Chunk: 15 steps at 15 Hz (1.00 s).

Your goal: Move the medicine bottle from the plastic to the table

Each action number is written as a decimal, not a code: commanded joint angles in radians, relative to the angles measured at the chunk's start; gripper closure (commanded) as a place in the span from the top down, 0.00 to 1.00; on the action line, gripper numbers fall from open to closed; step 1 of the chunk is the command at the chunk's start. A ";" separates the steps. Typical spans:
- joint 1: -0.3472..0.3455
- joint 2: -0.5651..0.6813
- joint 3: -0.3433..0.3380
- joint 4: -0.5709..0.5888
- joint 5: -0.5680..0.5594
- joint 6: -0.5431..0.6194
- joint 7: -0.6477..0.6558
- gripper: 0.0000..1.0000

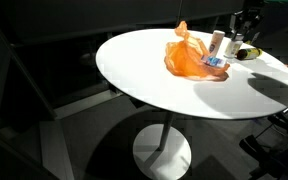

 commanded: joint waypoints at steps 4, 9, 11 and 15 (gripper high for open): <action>0.007 -0.040 0.003 -0.026 -0.003 -0.010 -0.020 0.99; 0.034 -0.122 0.014 -0.066 -0.022 -0.069 -0.030 1.00; 0.047 -0.171 0.017 -0.085 -0.032 -0.114 -0.033 1.00; 0.072 -0.260 0.027 -0.095 -0.071 -0.249 -0.022 1.00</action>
